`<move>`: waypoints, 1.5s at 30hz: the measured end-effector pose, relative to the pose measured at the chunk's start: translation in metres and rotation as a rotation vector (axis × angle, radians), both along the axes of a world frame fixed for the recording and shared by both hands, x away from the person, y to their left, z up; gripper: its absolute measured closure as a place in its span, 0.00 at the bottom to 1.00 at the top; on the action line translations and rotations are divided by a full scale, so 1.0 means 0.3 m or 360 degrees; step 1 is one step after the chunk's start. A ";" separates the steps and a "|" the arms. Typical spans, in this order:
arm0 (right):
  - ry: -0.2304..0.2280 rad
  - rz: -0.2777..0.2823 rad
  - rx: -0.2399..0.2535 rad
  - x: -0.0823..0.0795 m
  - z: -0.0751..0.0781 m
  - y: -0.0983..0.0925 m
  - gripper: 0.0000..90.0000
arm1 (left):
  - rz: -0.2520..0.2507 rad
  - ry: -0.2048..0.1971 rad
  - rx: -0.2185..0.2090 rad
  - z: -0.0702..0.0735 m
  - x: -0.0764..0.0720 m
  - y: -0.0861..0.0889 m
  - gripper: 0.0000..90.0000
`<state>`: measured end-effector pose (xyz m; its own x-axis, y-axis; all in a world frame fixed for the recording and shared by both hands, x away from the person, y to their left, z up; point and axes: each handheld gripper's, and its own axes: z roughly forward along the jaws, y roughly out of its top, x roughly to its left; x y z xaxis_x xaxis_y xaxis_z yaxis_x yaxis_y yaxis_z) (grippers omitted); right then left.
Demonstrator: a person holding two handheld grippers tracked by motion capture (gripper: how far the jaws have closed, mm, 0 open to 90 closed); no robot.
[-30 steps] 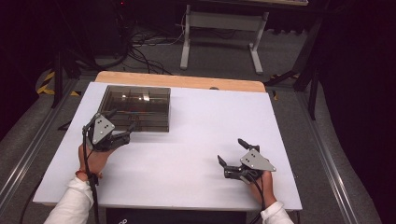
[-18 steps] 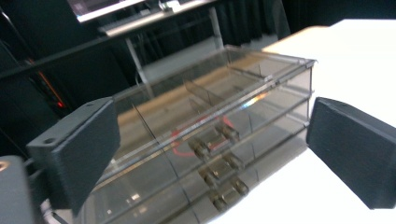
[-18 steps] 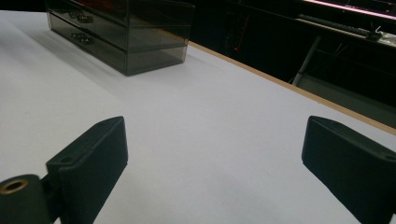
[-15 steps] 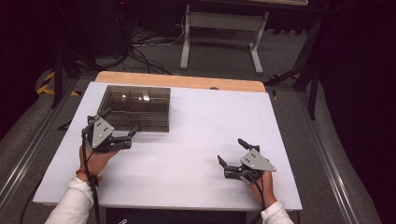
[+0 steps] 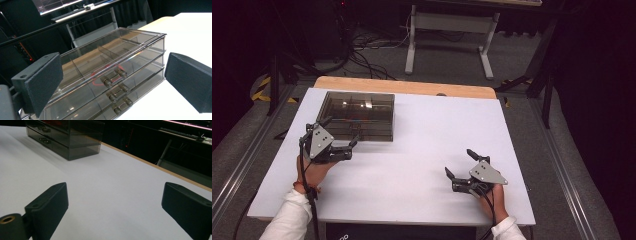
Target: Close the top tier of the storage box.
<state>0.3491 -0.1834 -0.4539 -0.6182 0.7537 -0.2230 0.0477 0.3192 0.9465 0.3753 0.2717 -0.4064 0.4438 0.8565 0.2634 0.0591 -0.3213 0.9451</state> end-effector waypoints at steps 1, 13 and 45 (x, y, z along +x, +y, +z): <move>0.0002 0.0001 0.0002 -0.001 0.000 0.000 0.09 | 0.0000 -0.0002 0.0005 0.001 0.000 -0.001 0.03; 0.0007 0.0008 -0.0001 -0.013 0.000 0.003 0.09 | -0.0045 -0.0004 0.0039 0.007 -0.005 -0.026 0.04; 0.0005 0.0031 -0.0008 -0.031 0.005 0.013 0.09 | -0.0177 0.0015 0.0095 0.000 -0.020 -0.098 0.05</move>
<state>0.3398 -0.1794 -0.4524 -0.6336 0.7402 -0.2251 0.0441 0.3250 0.9447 0.3692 0.2422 -0.4063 0.5380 0.7848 0.3077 0.0288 -0.3819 0.9238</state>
